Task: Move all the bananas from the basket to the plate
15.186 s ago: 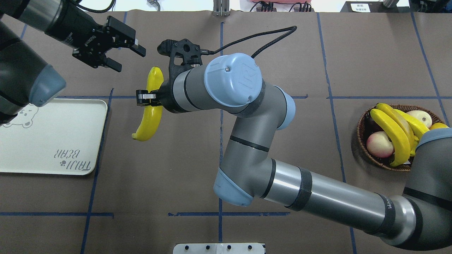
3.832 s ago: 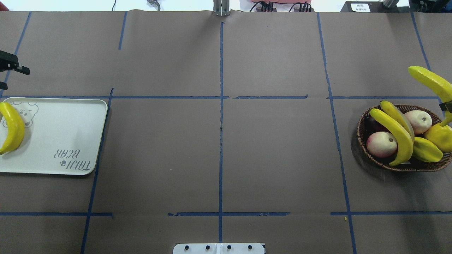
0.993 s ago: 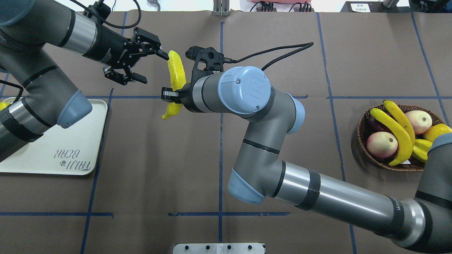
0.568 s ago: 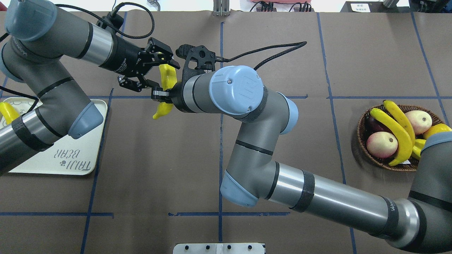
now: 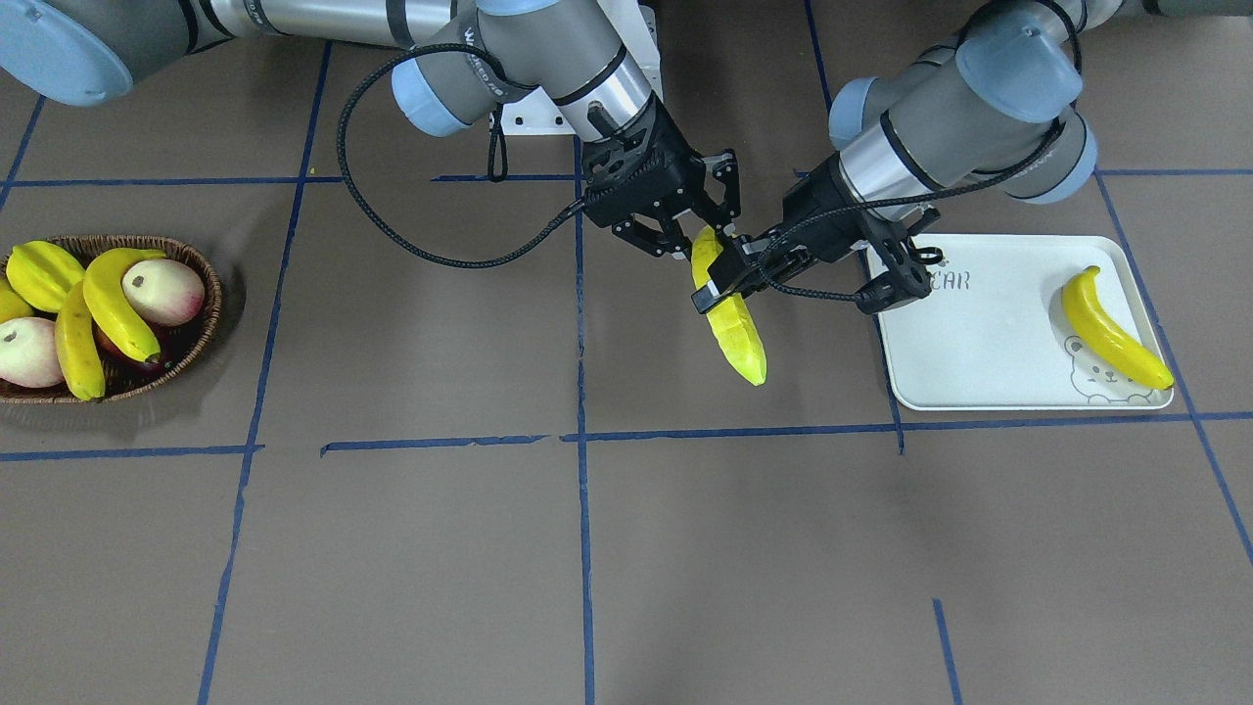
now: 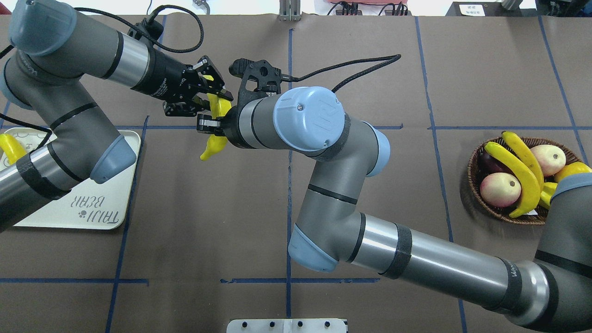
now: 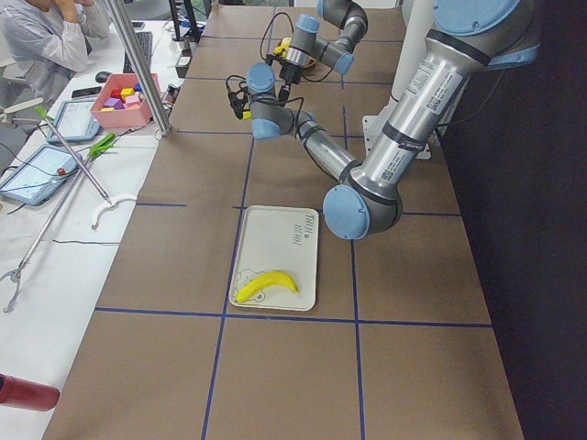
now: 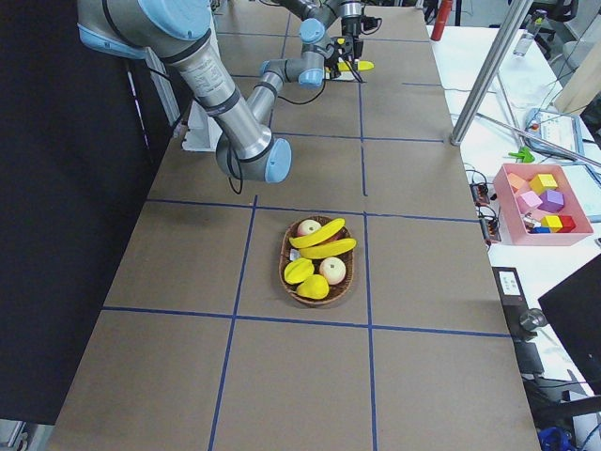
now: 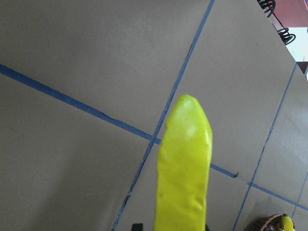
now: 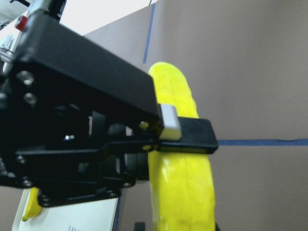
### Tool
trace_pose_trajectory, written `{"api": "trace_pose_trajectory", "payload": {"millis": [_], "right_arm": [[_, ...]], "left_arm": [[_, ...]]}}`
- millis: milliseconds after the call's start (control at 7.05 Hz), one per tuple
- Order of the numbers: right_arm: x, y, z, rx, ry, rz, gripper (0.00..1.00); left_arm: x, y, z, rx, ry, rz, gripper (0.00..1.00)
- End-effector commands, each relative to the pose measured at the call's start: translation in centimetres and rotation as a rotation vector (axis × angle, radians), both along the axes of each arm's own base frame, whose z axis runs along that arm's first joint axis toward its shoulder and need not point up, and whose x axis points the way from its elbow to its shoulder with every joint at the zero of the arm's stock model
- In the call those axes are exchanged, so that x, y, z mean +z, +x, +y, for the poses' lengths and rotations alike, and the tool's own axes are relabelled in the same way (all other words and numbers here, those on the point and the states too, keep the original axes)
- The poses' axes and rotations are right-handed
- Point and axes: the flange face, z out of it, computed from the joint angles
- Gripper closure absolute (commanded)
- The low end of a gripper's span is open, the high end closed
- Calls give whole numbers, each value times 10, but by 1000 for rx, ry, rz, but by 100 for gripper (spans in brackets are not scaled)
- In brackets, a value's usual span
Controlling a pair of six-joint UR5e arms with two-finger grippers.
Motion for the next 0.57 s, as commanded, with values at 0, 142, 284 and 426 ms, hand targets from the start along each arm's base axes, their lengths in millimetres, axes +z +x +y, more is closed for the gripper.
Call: {"api": "trace_pose_trajectory", "payload": {"millis": [0,142,284,426], "right_arm": [[0,1,-1,-2,0,-1,1],[-3,4,0,-4,0,-9,1],[-6,22,0,-27,4,-29,1],[23,48,-4,-76,-16,-16,1]], "left_arm": [[3,-1,0,-1,-1,-3,100],[5,-1,-1,-2,-4,-7,100],[8,-4,-2,-5,-4,-9,100],[13,-6,-3,-11,-9,-17,100]]}}
